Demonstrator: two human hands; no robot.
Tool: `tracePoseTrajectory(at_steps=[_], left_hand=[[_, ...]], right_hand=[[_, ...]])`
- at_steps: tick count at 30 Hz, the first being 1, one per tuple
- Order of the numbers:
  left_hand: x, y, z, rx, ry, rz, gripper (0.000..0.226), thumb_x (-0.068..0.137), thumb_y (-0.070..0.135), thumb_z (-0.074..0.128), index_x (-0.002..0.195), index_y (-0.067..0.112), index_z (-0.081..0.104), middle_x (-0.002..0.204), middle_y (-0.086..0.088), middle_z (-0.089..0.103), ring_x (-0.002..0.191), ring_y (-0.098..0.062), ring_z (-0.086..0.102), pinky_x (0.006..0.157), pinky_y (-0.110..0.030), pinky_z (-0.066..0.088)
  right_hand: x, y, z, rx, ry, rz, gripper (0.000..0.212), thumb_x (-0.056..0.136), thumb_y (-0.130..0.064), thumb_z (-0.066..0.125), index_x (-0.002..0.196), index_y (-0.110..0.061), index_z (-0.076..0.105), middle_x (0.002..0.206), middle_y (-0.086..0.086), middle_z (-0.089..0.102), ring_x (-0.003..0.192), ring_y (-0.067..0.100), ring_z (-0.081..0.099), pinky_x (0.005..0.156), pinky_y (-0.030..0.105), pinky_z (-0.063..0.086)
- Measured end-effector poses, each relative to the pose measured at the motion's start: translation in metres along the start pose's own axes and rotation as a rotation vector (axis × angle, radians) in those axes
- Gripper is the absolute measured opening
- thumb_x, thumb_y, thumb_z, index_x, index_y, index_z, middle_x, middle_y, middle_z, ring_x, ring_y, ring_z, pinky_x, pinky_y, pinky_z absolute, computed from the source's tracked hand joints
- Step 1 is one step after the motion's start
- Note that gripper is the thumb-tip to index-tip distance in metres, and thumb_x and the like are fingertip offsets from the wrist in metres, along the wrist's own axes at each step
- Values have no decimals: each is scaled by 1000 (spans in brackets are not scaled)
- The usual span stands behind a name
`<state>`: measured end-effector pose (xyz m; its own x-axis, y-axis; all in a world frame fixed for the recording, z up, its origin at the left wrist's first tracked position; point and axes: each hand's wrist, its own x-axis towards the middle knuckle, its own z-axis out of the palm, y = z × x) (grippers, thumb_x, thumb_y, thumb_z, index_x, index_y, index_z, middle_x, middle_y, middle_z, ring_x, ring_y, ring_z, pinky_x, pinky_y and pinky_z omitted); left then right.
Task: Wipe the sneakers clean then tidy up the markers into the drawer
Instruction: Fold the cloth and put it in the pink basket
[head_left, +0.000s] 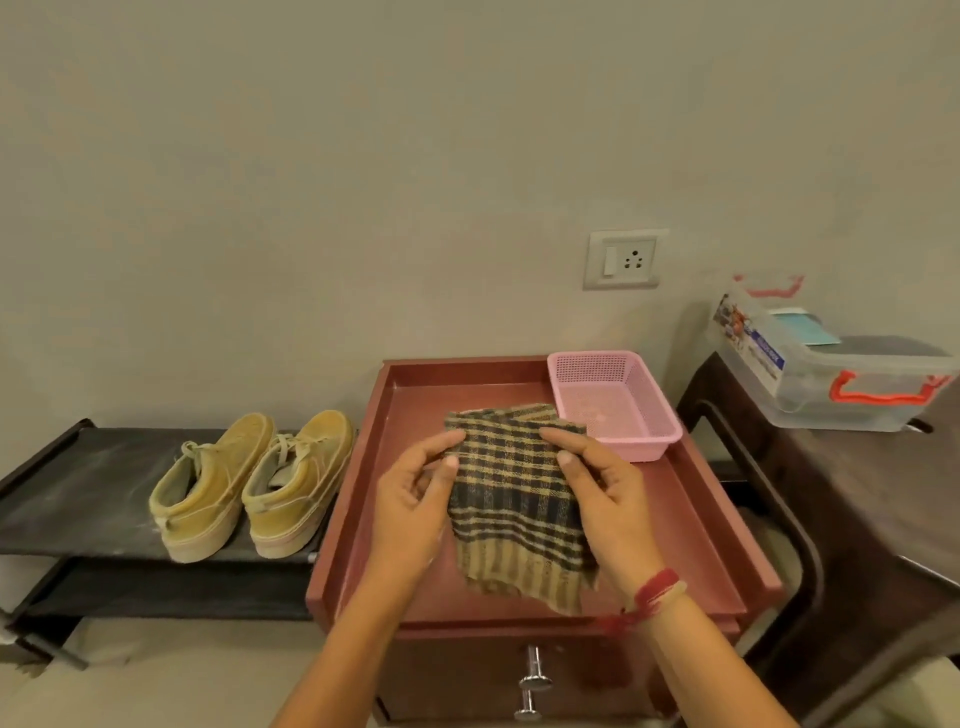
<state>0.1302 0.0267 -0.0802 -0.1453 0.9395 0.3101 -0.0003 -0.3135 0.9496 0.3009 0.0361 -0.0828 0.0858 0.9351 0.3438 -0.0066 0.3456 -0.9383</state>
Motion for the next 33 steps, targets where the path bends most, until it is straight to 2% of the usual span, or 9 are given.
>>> tracePoseTrajectory(at_steps=[2, 5, 9, 14, 16, 18, 22, 27, 33], left_hand=[[7, -4, 12, -20, -158, -52, 40, 87, -5, 59, 118, 20, 60, 112, 6, 67, 98, -5, 65, 78, -18, 52], [20, -20, 27, 95, -420, -137, 74, 77, -2, 72, 138, 28, 41, 139, 9, 40, 119, -7, 54, 89, -24, 51], [41, -36, 43, 129, -648, -301, 101, 71, -8, 73, 148, 28, 20, 149, 11, 19, 125, -12, 48, 93, -29, 50], [72, -39, 76, 139, -680, -372, 101, 72, -15, 70, 148, 26, 18, 152, 6, 21, 122, -15, 51, 86, -24, 53], [95, -33, 98, 125, -644, -354, 98, 73, -16, 69, 148, 21, 20, 149, 9, 24, 95, -3, 61, 69, -16, 53], [128, -29, 120, 183, -625, -346, 95, 75, -12, 70, 149, 19, 20, 138, 12, 32, 75, 6, 59, 63, -13, 51], [186, -48, 154, 373, -630, -331, 102, 68, -2, 78, 150, 17, 19, 144, -3, 40, 114, -23, 58, 98, -40, 48], [218, -86, 177, 787, -699, -232, 79, 62, 13, 85, 128, 12, 42, 128, -13, 49, 110, -27, 55, 96, -39, 48], [207, -110, 189, 1270, -799, -22, 91, 75, 15, 75, 146, 8, 17, 153, -16, 9, 127, -33, 41, 97, -36, 44]], right_hand=[[0, 5, -22, 38, -39, 25, 31, 89, -5, 55, 116, -17, 64, 120, -4, 63, 114, 8, 56, 97, 26, 47], [4, 15, -49, -158, -165, 22, 66, 76, -11, 59, 139, -22, 40, 137, -8, 40, 122, -9, 42, 93, 8, 40], [17, 34, -75, -319, -315, 127, 85, 80, 4, 56, 141, -40, 16, 144, -17, 22, 120, -27, 26, 91, 0, 34], [47, 40, -90, -283, -136, 136, 72, 85, 15, 52, 133, -35, 33, 130, -25, 33, 115, -22, 34, 87, -5, 31], [72, 37, -97, -309, -7, 102, 66, 84, 14, 54, 136, -25, 40, 129, -20, 41, 113, -21, 40, 85, -7, 31], [102, 35, -108, -409, 97, 60, 62, 83, 9, 58, 136, -20, 45, 134, -8, 46, 120, -4, 42, 89, -4, 30], [163, 40, -119, -652, 72, 111, 61, 86, 4, 55, 139, -22, 41, 139, 0, 44, 128, 12, 40, 100, 13, 25], [203, 79, -114, -824, -67, 186, 60, 83, 6, 55, 137, -18, 44, 138, 7, 47, 127, 23, 45, 105, 27, 33], [199, 116, -103, -1137, -238, 119, 44, 86, 1, 49, 127, -13, 53, 126, 12, 53, 115, 30, 52, 97, 35, 41]])
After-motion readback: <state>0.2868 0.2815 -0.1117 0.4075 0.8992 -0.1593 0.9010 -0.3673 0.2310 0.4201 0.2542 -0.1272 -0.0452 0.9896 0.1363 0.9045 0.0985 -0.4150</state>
